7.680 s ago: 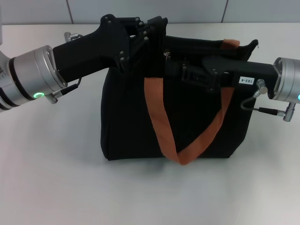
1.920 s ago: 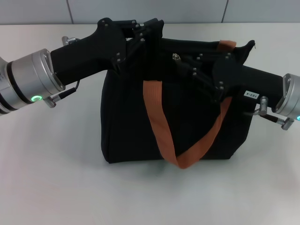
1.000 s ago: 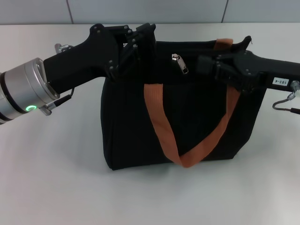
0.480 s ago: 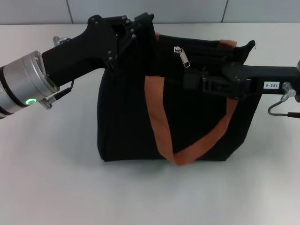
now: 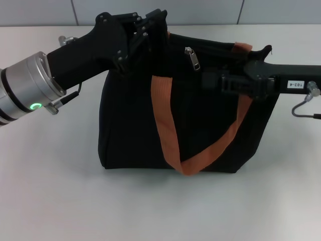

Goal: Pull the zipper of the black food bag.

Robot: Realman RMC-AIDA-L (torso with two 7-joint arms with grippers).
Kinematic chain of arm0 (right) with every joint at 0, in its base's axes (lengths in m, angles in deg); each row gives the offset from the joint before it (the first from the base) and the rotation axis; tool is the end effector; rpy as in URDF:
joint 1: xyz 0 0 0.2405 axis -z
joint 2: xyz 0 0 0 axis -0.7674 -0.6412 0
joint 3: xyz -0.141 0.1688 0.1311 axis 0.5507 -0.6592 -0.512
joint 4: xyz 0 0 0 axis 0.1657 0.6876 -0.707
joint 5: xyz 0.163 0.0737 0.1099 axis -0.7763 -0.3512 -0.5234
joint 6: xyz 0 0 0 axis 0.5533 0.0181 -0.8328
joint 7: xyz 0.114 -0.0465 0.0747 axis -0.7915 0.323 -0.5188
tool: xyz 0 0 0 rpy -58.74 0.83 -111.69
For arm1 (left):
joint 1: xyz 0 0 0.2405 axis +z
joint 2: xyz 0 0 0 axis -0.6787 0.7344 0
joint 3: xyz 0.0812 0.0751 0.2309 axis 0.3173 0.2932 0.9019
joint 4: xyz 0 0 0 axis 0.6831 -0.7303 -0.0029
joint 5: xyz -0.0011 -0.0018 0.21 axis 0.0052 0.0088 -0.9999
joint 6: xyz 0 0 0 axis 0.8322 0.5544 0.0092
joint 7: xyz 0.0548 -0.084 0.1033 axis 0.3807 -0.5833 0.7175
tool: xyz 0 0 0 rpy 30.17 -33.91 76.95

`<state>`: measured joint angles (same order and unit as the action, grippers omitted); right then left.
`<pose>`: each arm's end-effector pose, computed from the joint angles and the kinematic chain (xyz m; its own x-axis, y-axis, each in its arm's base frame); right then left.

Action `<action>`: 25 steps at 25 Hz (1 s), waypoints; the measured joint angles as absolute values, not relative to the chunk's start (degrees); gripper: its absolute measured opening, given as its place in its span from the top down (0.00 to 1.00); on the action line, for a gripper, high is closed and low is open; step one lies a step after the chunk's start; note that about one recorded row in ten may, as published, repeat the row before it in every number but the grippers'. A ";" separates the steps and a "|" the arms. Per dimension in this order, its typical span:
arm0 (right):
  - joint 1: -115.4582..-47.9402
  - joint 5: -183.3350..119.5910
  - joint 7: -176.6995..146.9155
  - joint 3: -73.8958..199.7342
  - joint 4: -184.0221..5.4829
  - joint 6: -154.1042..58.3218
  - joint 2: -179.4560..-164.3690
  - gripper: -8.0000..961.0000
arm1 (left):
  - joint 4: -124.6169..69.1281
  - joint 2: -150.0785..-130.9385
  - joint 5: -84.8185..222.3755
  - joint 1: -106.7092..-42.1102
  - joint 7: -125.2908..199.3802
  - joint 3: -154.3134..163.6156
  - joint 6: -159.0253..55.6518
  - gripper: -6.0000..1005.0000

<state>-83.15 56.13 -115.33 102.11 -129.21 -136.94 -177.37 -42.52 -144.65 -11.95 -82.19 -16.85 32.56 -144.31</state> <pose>0.2013 0.3397 0.0206 0.6192 -0.5227 -0.5860 -0.5357 -0.8268 0.1715 -0.1874 0.3403 -0.0041 0.4944 -0.0437 0.8681 0.2573 -0.9466 -0.1942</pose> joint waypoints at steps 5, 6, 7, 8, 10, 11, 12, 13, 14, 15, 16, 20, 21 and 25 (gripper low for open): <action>-84.12 56.16 -115.13 102.23 -129.08 -134.96 -177.95 0.72 | -42.18 -144.70 -11.95 -82.50 -16.82 32.94 -144.52 0.96; -84.31 56.11 -115.11 102.24 -129.02 -134.84 -178.02 0.72 | -42.05 -144.72 -11.95 -82.57 -16.81 33.07 -144.55 0.96; -84.48 56.01 -115.08 102.26 -128.95 -134.83 -178.08 0.72 | -41.92 -144.74 -11.93 -82.65 -16.81 33.21 -144.56 0.96; -84.66 55.96 -115.08 102.28 -128.94 -134.82 -178.14 0.73 | -41.86 -144.74 -11.91 -82.72 -16.81 33.27 -144.57 0.96; -84.94 55.87 -115.08 102.36 -128.90 -134.79 -178.28 0.73 | -41.82 -144.75 -11.91 -82.82 -16.80 33.28 -144.57 0.96; -85.01 55.80 -115.07 102.39 -128.88 -134.74 -178.32 0.73 | -41.80 -144.76 -11.91 -82.87 -16.80 33.28 -144.60 0.96; -85.05 55.73 -115.07 102.41 -128.86 -134.71 -178.34 0.74 | -41.78 -144.76 -11.91 -82.92 -16.80 33.28 -144.65 0.96; -85.07 55.59 -115.07 102.41 -128.85 -134.70 -178.36 0.74 | -41.78 -144.77 -11.91 -82.96 -16.82 33.28 -144.69 0.96; -85.12 55.45 -115.07 102.41 -128.84 -134.69 -178.37 0.74 | -41.78 -144.77 -11.91 -82.96 -16.83 33.28 -144.71 0.96; -85.19 55.33 -115.07 102.41 -128.82 -134.69 -178.37 0.75 | -41.78 -144.77 -11.91 -82.97 -16.83 33.28 -144.73 0.96; -85.28 55.34 -115.09 102.41 -128.80 -134.68 -178.37 0.75 | -41.78 -144.77 -11.91 -82.99 -16.82 33.28 -144.76 0.96; -85.49 55.47 -115.15 102.41 -128.35 -134.62 -178.38 0.78 | -41.78 -144.77 -11.93 -83.14 -16.84 33.29 -144.81 0.96; -85.55 55.55 -115.15 102.41 -128.02 -134.57 -178.38 0.78 | -41.79 -144.77 -11.93 -83.17 -16.86 33.28 -144.82 0.96; -86.13 56.98 -115.09 103.02 -126.86 -134.16 -178.36 0.80 | -41.79 -144.77 -11.94 -83.40 -16.95 33.29 -144.83 0.96</action>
<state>-86.13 56.98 -115.09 103.02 -126.86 -134.16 -178.36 -41.79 -144.77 -11.94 -83.40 -16.95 33.29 -144.83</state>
